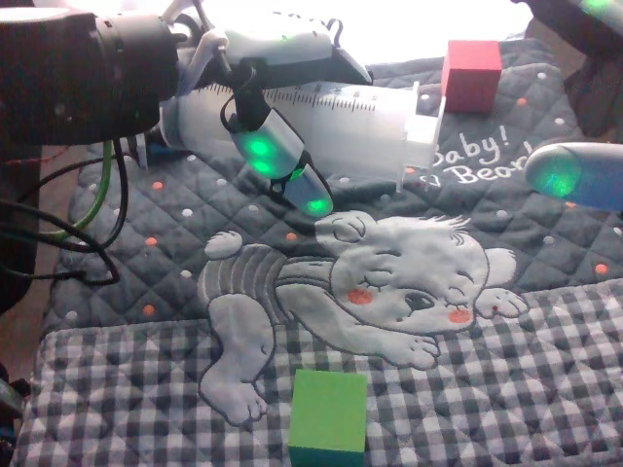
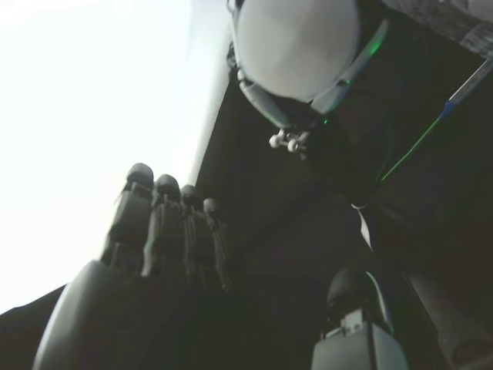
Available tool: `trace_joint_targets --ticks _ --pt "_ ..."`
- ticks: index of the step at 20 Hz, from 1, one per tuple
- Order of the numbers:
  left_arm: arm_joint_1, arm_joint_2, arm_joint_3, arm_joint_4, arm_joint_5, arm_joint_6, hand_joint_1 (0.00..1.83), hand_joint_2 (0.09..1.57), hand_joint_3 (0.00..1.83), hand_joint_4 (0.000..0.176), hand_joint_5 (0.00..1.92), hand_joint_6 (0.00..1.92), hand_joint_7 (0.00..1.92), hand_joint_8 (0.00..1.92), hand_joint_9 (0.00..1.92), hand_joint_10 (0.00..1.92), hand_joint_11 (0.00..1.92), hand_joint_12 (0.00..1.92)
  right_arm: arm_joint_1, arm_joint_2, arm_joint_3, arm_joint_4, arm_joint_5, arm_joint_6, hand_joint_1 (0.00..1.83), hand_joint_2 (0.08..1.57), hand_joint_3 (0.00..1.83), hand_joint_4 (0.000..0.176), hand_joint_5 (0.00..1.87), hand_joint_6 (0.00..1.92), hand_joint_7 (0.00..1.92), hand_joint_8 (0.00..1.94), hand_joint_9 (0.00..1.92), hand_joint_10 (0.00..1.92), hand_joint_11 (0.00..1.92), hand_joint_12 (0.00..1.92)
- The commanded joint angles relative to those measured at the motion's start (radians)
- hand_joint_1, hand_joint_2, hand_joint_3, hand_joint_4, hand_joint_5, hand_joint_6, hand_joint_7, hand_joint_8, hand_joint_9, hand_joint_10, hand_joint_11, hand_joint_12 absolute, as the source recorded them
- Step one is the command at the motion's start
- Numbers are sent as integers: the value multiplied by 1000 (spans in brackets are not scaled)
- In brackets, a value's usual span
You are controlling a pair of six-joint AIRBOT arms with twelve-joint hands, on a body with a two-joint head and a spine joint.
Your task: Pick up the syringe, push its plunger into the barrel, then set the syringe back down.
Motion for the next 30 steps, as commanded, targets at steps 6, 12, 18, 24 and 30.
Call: trace_joint_targets --ticks 6,12,18,24,30 --pt "18 -21 30 -46 -50 -37 1570 1130 0 0 1251 1921 1503 1921 1593 1921 1615 1921 14 -3 1 24 124 2 0 1016 0 0 43 11 0 0 0 0 0 0" --pt "38 -26 41 -57 -67 -58 1509 1153 0 0 1193 1921 1442 1921 1531 1921 1537 1921 14 -5 0 29 125 2 0 1026 0 0 28 1 0 0 0 0 0 0" --pt "54 -25 55 -76 -91 -88 1351 1173 4 57 843 1921 1001 1921 1195 1921 1269 1921 14 -7 0 34 125 2 0 1086 22 0 30 5 0 0 0 0 0 0" --pt "64 -21 58 -89 -110 -98 1014 1174 0 111 859 1232 756 459 583 414 31 1165 14 -11 1 41 125 2 0 1043 0 0 32 9 0 0 0 0 0 0" --pt "65 -21 56 -66 -121 -116 977 1143 0 176 897 1104 769 0 626 15 0 1060 14 -11 1 42 126 2 0 1057 4 0 28 2 0 0 0 0 0 0"
